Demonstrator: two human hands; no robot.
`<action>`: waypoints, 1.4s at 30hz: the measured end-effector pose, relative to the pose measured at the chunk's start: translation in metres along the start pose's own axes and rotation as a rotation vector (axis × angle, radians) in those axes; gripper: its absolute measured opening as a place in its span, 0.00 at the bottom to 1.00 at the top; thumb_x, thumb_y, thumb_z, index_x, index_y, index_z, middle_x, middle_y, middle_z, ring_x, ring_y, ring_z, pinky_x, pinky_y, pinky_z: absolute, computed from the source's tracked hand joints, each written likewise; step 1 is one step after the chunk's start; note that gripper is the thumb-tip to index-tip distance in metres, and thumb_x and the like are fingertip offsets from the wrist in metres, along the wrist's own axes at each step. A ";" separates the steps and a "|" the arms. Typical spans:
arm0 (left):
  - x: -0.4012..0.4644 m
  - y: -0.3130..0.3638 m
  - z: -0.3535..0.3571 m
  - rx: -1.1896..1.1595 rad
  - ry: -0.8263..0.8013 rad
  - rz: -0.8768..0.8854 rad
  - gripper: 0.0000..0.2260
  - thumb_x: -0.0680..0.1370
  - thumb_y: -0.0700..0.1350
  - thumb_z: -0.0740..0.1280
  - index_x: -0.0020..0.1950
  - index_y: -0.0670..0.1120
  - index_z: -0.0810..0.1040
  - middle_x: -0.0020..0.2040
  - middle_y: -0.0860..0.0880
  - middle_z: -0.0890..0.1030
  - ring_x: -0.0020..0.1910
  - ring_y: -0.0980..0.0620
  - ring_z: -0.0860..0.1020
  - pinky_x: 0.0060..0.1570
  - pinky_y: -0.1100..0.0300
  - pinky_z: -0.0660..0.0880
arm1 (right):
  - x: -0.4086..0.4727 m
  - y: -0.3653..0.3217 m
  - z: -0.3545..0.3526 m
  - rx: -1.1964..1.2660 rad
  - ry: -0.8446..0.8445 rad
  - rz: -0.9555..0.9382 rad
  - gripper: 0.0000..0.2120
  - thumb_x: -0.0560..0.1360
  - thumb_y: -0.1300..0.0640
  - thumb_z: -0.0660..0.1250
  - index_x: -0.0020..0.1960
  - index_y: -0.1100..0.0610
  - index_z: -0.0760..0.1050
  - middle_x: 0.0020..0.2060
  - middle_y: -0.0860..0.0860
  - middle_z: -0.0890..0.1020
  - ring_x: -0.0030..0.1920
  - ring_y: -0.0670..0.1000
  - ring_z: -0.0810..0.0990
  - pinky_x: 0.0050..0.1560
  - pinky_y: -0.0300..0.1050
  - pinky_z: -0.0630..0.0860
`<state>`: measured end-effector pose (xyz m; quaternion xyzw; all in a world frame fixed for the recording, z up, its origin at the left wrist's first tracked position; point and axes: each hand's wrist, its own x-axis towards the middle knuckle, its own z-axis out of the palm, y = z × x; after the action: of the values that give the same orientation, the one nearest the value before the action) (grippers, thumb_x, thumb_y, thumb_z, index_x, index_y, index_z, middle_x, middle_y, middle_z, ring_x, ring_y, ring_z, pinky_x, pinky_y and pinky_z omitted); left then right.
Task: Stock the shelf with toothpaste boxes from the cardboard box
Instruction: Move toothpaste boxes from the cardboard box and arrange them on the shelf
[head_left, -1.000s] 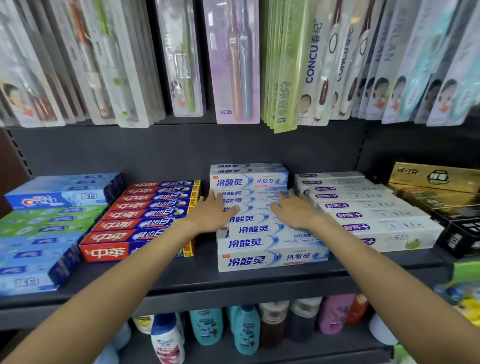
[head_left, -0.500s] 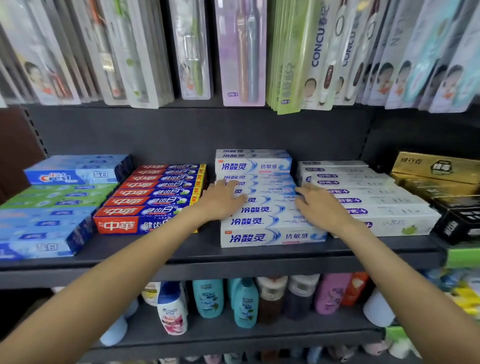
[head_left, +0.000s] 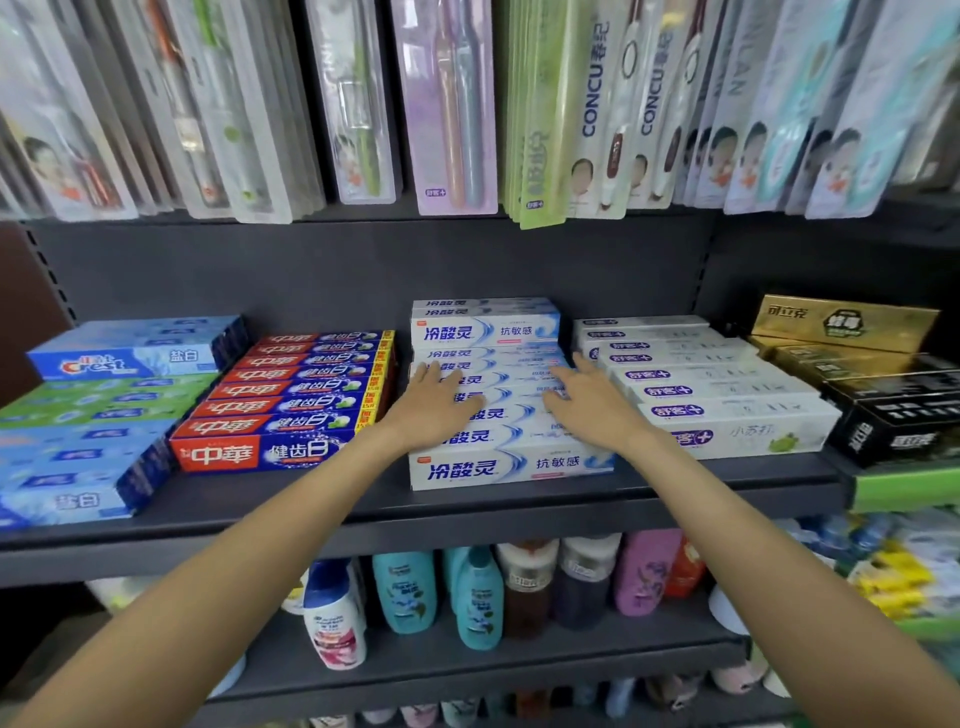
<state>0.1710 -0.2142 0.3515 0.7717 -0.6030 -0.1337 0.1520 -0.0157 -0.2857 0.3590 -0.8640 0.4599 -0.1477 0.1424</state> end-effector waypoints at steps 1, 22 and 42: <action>0.000 -0.002 0.000 -0.013 -0.006 -0.001 0.31 0.80 0.59 0.53 0.77 0.45 0.49 0.78 0.43 0.45 0.76 0.47 0.40 0.73 0.52 0.43 | -0.001 0.005 -0.002 0.010 0.016 -0.013 0.24 0.81 0.51 0.53 0.75 0.57 0.58 0.77 0.56 0.51 0.76 0.55 0.51 0.73 0.51 0.53; -0.002 -0.010 0.002 -0.073 0.012 -0.018 0.25 0.82 0.54 0.51 0.77 0.47 0.52 0.78 0.44 0.44 0.76 0.44 0.38 0.73 0.50 0.44 | 0.001 0.018 0.005 0.107 0.029 0.045 0.28 0.81 0.45 0.52 0.77 0.54 0.53 0.77 0.56 0.50 0.76 0.54 0.48 0.74 0.52 0.51; 0.001 -0.014 -0.002 -0.085 0.063 -0.060 0.30 0.79 0.58 0.56 0.77 0.47 0.51 0.78 0.46 0.48 0.75 0.43 0.53 0.72 0.48 0.58 | 0.012 0.008 0.021 0.061 -0.030 0.019 0.32 0.79 0.41 0.53 0.77 0.57 0.53 0.77 0.56 0.49 0.75 0.56 0.55 0.71 0.48 0.58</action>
<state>0.1845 -0.2119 0.3474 0.7859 -0.5684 -0.1394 0.1996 -0.0070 -0.2972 0.3380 -0.8569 0.4613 -0.1474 0.1768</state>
